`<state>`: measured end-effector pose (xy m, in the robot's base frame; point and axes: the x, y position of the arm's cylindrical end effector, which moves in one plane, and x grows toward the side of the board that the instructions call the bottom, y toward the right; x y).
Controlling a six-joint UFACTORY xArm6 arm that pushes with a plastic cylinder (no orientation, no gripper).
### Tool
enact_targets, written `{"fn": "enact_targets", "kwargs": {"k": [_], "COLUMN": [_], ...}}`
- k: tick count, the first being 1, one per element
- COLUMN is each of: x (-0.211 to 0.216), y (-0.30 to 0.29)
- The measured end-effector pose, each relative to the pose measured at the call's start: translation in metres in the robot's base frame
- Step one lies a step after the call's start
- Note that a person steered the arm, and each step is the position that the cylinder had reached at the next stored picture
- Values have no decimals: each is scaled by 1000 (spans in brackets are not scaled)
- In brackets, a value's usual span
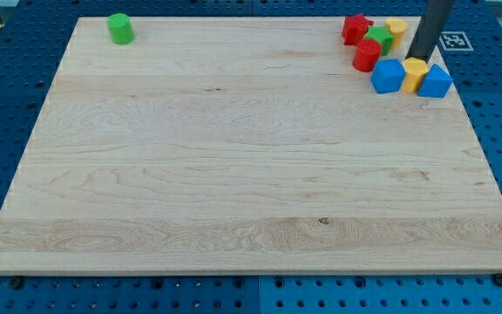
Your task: Move the blue triangle below the blue cube
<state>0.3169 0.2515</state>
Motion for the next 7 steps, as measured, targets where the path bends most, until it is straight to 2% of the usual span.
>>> {"fn": "enact_targets", "kwargs": {"k": [2,4,5,6,7], "x": [10,10,31,50,50], "y": [9,74,91,91,91]}}
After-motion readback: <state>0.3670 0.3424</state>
